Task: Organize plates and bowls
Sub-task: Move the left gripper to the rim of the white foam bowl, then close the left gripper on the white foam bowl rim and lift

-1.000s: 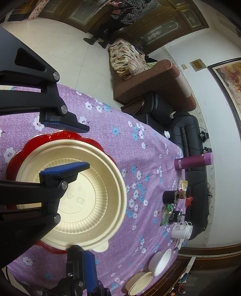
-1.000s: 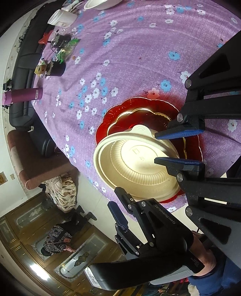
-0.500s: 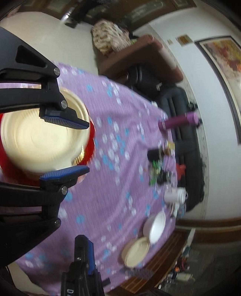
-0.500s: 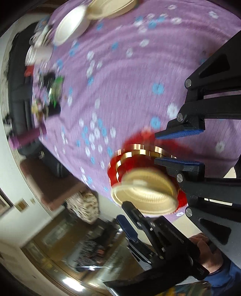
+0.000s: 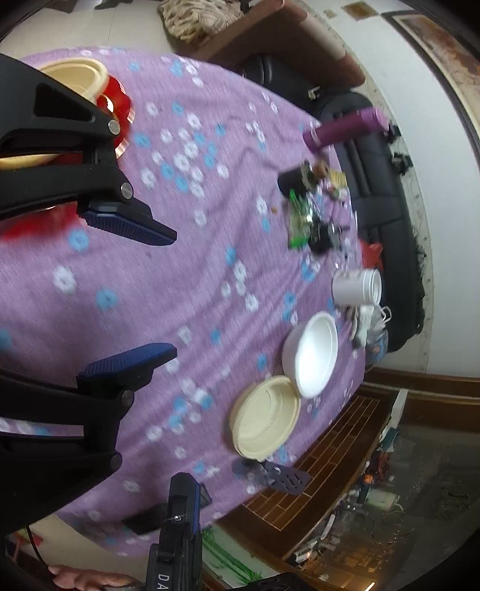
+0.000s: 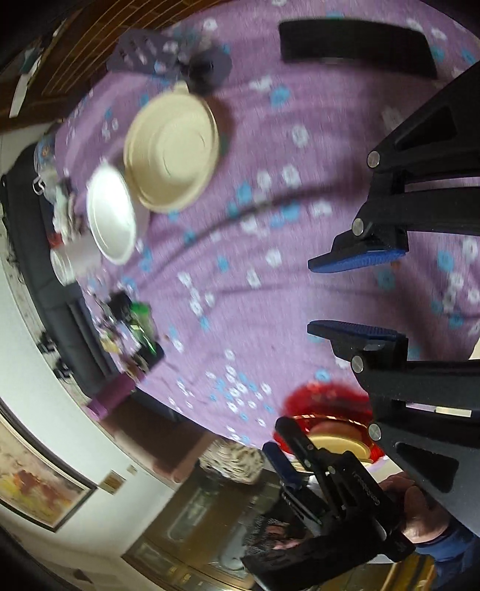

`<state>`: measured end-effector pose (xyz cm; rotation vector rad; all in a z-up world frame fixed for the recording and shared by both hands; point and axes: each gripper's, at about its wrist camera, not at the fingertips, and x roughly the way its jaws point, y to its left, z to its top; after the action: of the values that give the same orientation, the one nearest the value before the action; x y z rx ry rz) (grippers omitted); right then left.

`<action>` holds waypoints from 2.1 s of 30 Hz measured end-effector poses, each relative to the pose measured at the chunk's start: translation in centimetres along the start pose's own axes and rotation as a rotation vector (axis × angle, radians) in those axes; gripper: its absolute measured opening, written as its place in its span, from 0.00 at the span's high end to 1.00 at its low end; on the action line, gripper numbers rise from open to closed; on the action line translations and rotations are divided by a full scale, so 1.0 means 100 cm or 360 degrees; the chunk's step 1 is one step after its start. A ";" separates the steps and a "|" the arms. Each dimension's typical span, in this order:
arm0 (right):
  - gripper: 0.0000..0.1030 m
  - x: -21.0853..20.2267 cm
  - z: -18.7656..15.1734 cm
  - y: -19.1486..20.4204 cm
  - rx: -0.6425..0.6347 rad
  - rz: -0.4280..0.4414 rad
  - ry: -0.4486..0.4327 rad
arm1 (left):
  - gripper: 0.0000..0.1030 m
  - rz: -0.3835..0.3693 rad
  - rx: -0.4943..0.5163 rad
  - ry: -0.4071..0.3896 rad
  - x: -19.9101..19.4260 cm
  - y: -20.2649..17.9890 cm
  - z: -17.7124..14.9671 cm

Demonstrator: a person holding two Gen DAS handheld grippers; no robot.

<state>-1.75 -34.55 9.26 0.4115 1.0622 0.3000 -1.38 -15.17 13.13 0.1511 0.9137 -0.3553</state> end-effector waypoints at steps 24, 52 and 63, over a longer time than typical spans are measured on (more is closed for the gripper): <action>0.63 0.014 0.190 -0.081 0.0090 -0.0049 -0.0089 | 0.44 -0.0159 -0.0098 0.0066 0.122 -0.007 0.182; 0.87 0.132 0.240 -0.138 0.0232 -0.0390 0.0141 | 0.87 -0.0308 -0.0243 0.0392 0.258 -0.006 0.198; 0.87 0.103 0.228 -0.092 0.0089 -0.0287 0.0027 | 0.87 -0.0197 -0.0235 0.0238 0.195 0.017 0.179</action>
<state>23.61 -42.35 6.62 0.3608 1.1180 0.1136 23.45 -23.17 8.37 -0.0153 1.0963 -0.3936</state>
